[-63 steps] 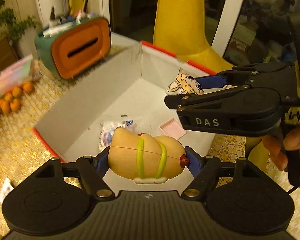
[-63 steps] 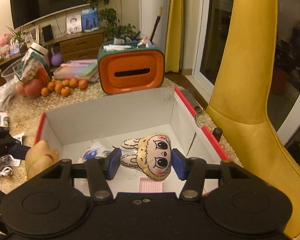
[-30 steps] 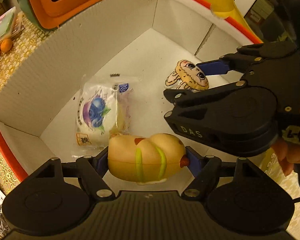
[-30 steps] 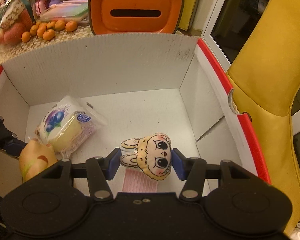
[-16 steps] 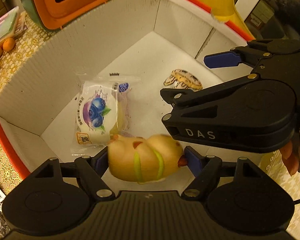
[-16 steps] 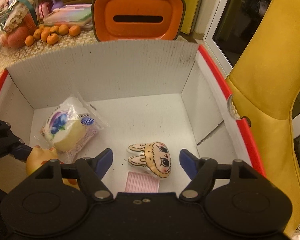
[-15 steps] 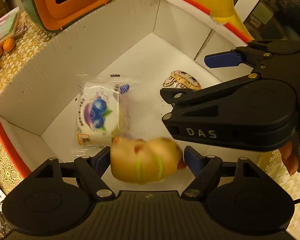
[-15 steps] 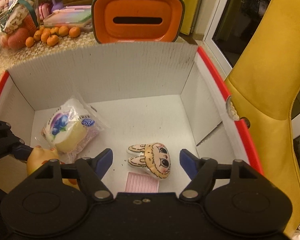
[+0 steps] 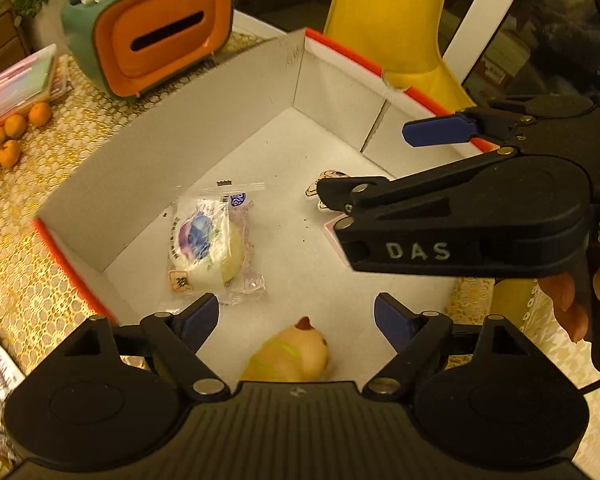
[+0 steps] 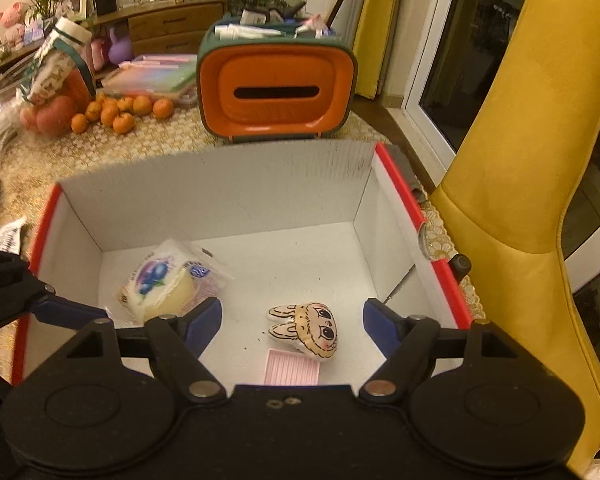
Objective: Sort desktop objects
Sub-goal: 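Open both grippers to drop the squishy and bunny into the box, then withdraw both grippers from the box back toward the table items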
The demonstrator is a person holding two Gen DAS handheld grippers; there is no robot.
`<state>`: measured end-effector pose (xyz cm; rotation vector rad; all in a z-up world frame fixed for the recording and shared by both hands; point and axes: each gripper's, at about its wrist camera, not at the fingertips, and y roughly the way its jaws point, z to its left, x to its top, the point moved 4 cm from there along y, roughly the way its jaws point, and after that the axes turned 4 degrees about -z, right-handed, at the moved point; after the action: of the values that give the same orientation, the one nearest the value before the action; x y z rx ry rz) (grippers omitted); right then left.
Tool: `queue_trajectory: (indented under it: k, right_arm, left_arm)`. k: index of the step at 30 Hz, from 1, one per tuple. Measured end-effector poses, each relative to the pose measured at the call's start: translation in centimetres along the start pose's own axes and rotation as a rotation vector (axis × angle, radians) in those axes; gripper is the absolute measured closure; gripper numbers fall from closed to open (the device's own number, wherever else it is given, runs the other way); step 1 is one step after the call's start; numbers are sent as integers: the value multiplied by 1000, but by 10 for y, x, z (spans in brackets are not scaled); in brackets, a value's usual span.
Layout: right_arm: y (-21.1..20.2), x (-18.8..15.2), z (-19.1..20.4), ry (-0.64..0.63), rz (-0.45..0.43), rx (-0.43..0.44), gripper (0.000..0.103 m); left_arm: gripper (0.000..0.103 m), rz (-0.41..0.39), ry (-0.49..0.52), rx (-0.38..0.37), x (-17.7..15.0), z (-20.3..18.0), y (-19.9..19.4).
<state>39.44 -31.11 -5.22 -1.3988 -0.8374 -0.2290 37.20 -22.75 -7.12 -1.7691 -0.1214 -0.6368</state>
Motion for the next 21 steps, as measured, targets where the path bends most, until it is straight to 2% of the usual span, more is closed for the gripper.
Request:
queue_trajectory:
  k: [7, 16, 21]
  right_arm:
    - [-26, -6, 10, 4, -28, 18, 25]
    - [-63, -22, 23, 27, -64, 46, 25]
    - [-82, -26, 36, 34, -91, 64, 25]
  left_arm:
    - [18, -78, 1, 15, -20, -1, -34]
    - [18, -212, -1, -8, -51, -7, -90]
    - [18, -256, -4, -4, -72, -3, -113]
